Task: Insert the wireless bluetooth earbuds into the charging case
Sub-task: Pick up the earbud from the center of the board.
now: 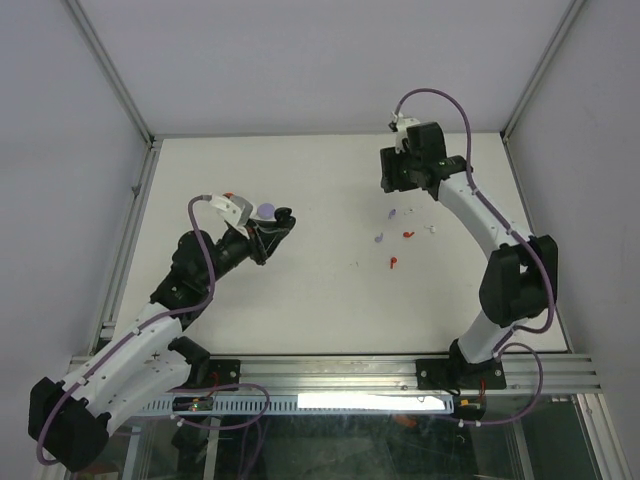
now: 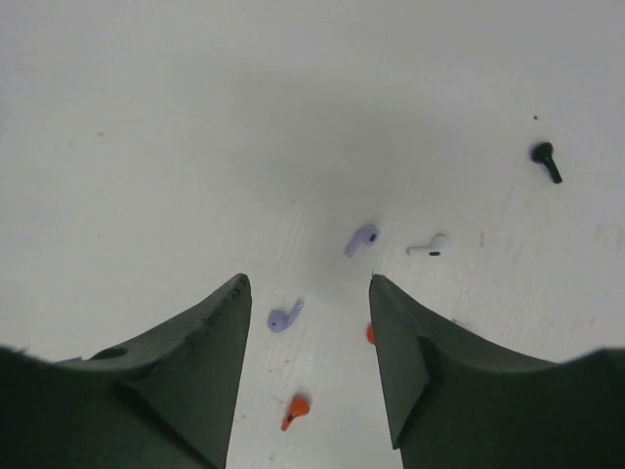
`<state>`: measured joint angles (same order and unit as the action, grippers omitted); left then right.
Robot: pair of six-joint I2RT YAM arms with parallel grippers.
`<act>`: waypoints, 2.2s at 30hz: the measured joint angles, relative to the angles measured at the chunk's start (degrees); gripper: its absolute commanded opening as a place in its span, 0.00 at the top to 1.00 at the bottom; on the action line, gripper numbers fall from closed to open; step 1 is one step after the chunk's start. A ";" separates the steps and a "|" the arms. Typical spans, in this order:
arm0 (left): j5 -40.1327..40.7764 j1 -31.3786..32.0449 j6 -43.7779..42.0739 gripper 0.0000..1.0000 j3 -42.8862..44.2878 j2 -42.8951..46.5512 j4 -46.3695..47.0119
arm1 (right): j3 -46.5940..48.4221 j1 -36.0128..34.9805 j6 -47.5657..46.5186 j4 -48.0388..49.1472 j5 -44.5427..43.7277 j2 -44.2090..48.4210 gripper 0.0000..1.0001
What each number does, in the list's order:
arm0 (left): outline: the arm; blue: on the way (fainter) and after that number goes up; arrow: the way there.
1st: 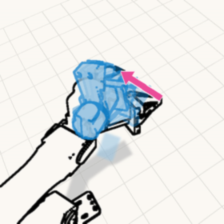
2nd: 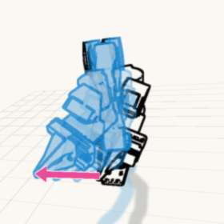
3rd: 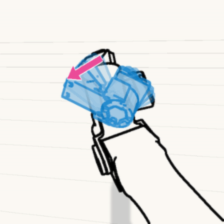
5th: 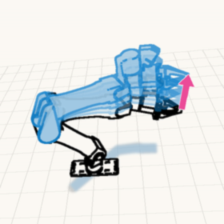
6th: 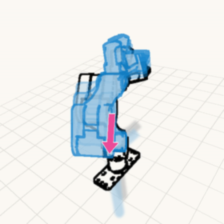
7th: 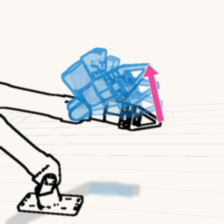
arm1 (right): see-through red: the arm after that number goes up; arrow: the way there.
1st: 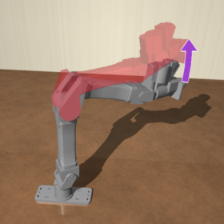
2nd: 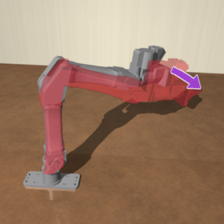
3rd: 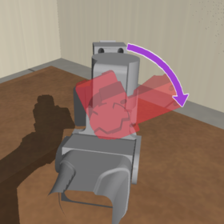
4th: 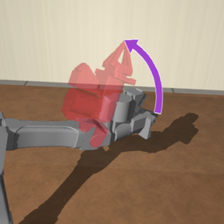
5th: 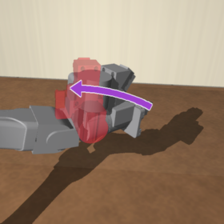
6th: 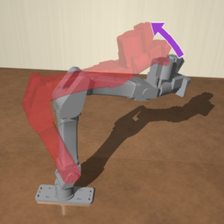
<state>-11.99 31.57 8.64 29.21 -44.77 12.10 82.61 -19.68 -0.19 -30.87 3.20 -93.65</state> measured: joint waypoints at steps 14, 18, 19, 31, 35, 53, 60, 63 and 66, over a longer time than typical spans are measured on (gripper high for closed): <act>-0.70 0.00 -10.34 1.00 5.31 -3.32 -10.58 | 17.68 15.91 -7.15 -4.35 -0.17 -21.70 0.54; -1.62 0.00 -11.50 1.00 5.31 -4.00 -10.82 | 22.29 17.64 -9.49 -5.51 1.97 -26.99 0.55; -1.84 0.00 -11.67 1.00 5.31 -4.09 -10.78 | 23.39 17.99 -9.99 -5.64 2.40 -28.48 0.55; -3.08 0.00 -12.55 1.00 5.31 -7.78 -10.62 | 36.70 19.82 -13.55 -9.53 5.40 -43.04 0.58; -3.21 -0.02 -12.52 1.00 5.31 -9.01 -10.64 | 37.40 19.82 -14.03 -10.84 5.95 -44.72 0.58; -3.56 -0.02 -12.48 1.00 5.31 -9.66 -10.58 | 36.06 18.73 -15.61 -11.80 3.61 -44.44 0.65; -3.56 -0.02 -12.48 1.00 5.31 -9.66 -10.58 | 36.02 17.42 -15.98 -13.53 1.22 -44.19 0.69; -3.58 -0.02 -12.46 1.00 5.31 -9.66 -10.56 | 36.11 17.27 -16.04 -14.12 0.74 -44.17 0.72; -3.58 -0.02 -12.46 1.00 5.31 -9.66 -10.56 | 36.33 17.11 -15.98 -15.08 0.24 -44.17 0.77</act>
<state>-15.57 31.55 -3.81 34.52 -54.43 1.54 118.93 -2.57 -16.16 -45.95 3.44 -137.82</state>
